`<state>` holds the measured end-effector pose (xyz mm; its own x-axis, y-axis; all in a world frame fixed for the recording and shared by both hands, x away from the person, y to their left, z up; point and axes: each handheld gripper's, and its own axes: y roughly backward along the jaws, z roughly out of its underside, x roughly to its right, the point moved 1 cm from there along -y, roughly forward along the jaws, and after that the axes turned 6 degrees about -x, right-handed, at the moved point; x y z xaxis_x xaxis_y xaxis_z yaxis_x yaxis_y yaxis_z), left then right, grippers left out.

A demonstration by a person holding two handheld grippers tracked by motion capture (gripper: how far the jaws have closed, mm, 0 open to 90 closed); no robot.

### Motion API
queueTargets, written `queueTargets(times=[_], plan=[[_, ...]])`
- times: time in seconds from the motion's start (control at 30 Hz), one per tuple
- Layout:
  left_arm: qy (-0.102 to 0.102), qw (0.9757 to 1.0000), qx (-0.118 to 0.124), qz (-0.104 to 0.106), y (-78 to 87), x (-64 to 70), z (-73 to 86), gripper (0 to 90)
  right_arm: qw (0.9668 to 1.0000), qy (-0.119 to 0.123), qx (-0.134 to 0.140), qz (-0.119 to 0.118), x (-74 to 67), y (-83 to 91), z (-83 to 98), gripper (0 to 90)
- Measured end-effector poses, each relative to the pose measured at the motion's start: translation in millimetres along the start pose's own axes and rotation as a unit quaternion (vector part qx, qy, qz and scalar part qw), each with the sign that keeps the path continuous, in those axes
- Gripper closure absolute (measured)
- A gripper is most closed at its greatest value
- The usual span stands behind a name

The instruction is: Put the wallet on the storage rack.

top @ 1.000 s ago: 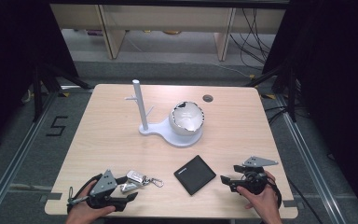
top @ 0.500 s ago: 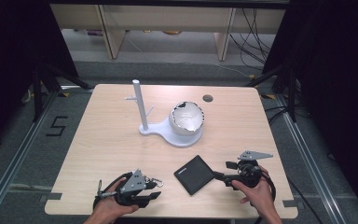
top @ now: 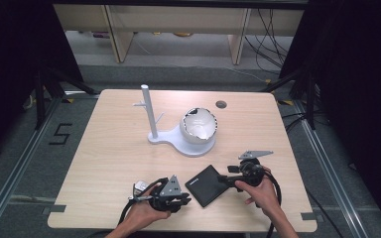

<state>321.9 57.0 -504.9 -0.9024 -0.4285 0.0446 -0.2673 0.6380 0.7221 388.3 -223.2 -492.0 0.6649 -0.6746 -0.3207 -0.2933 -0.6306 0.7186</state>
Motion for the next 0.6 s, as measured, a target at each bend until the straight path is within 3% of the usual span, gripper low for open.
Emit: queueTargets(times=[0.07, 0.1, 0.17, 0.2, 0.27, 0.37, 0.5, 0.53, 0.57, 0.6], plan=[[0.000, 1.0000, -0.004, -0.004, -3.5, -1.5, -2.0, 80.4, 0.9999, -0.009, -0.007, -0.007, -2.8, -3.3, -1.8, 36.5], [0.000, 1.0000, -0.004, -0.004, -3.5, -1.5, -2.0, 80.9, 0.9999, -0.001, -0.010, 0.005, -0.9, -4.5, -3.1, 36.7], [0.005, 1.0000, -0.004, 0.003, -9.0, -2.1, -4.2, 81.5, 0.9999, -0.001, -0.013, -0.007, 0.7, -7.7, -3.8, 37.9], [0.005, 1.0000, -0.005, 0.005, -10.2, -2.1, -4.7, 81.5, 0.9998, -0.005, -0.017, 0.000, 1.2, -8.1, -3.9, 38.1], [0.003, 0.9999, -0.012, 0.002, -12.2, -2.2, -5.6, 81.5, 0.9991, -0.030, -0.024, -0.018, -0.8, -9.5, -3.5, 39.0], [-0.004, 0.9998, -0.019, 0.001, -15.2, -2.5, -6.7, 81.1, 0.9995, -0.011, -0.025, -0.014, 4.9, -11.6, -4.1, 39.6], [-0.002, 0.9997, -0.024, 0.003, -20.2, -3.9, -7.5, 81.1, 0.9988, -0.026, -0.038, -0.018, 3.5, -18.1, -4.5, 39.8], [-0.002, 0.9997, -0.024, 0.003, -20.2, -3.9, -7.5, 81.1, 0.9991, -0.013, -0.037, -0.019, 5.8, -19.9, -5.0, 40.0], [-0.003, 0.9996, -0.029, 0.000, -22.0, -4.3, -7.6, 81.1, 0.9984, -0.031, -0.042, -0.020, 3.3, -20.7, -4.9, 40.3], [-0.005, 0.9995, -0.031, 0.000, -22.7, -4.3, -7.7, 81.2, 0.9989, -0.018, -0.040, -0.019, 5.6, -22.0, -5.2, 40.5]])
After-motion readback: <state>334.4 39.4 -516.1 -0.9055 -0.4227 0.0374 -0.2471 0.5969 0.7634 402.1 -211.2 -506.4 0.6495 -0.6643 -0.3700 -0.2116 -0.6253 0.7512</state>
